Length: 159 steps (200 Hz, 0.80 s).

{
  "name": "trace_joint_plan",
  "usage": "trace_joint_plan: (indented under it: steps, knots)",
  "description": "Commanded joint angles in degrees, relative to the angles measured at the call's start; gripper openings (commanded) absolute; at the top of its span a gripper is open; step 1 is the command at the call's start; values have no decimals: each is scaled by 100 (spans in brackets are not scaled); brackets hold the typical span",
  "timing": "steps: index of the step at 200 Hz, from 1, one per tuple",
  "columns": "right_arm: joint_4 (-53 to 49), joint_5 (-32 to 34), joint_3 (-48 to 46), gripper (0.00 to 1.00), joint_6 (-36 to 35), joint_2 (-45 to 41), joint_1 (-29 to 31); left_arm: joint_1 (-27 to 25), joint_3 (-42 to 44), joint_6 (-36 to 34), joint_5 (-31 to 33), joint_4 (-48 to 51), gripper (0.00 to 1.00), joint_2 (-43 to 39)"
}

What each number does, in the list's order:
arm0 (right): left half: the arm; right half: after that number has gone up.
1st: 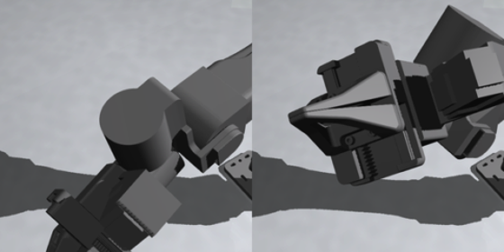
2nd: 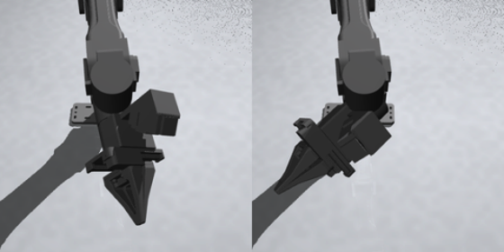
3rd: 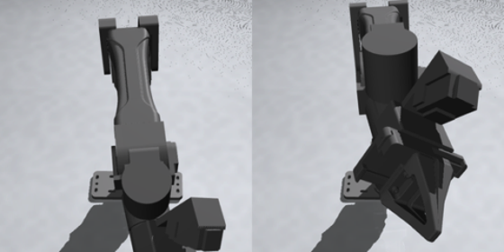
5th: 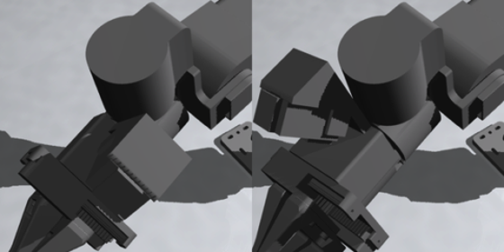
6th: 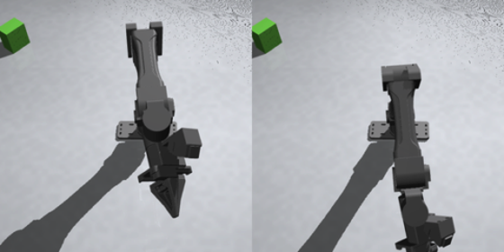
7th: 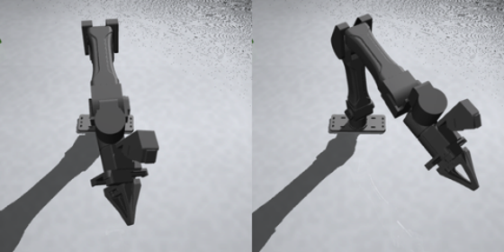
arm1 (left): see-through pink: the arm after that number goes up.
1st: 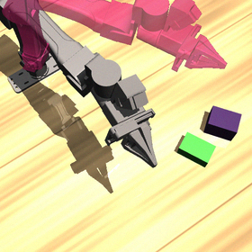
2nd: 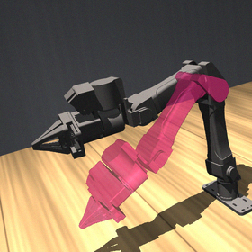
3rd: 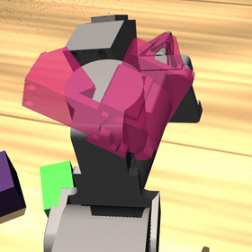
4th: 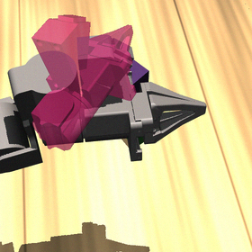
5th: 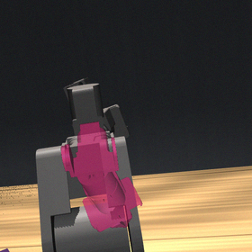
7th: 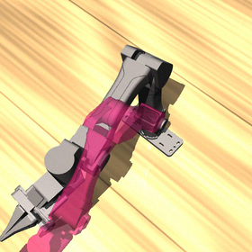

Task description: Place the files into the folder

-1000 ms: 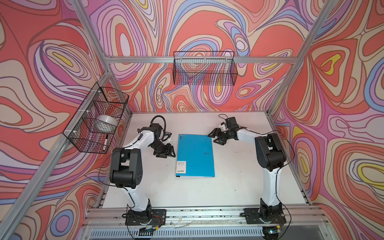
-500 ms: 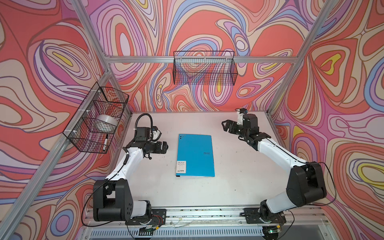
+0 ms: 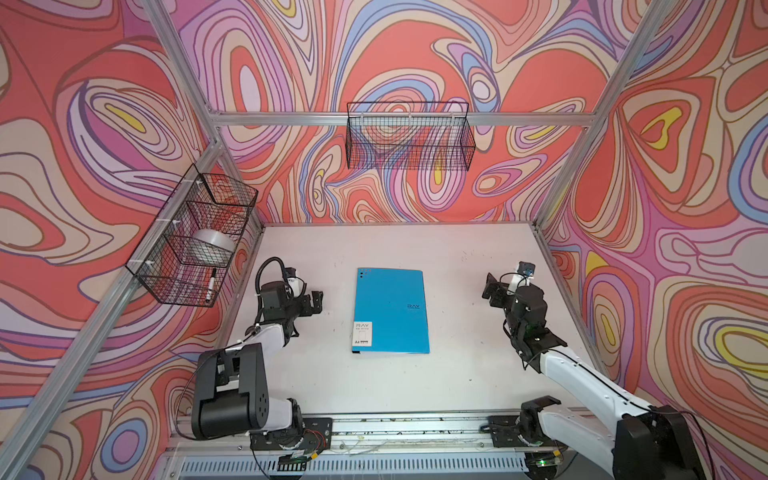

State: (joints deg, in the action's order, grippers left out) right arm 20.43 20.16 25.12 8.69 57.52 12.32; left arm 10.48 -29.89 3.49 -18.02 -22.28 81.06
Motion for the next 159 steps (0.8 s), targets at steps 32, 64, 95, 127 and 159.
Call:
trace_joint_plan:
  steps: [32, 64, 95, 127, 159]
  knots:
    - [980, 223, -474, 98, -107, 111, -258, 314, 520, 556, -248, -1295, 100, -106]
    - [2289, 304, -783, 98, -66, 932, -394, 325, 920, 582, -217, -1747, 100, -384]
    - [3591, 335, -1195, 98, -4, 1848, -468, 323, 1511, 577, -271, -2419, 100, -809]
    - [4531, 445, -1430, 98, -182, 2448, -545, 350, 1461, 648, -706, -3316, 100, -190]
    - [4710, 59, -1323, 98, -450, 2664, -643, 272, 1825, 471, -842, -4566, 100, 382]
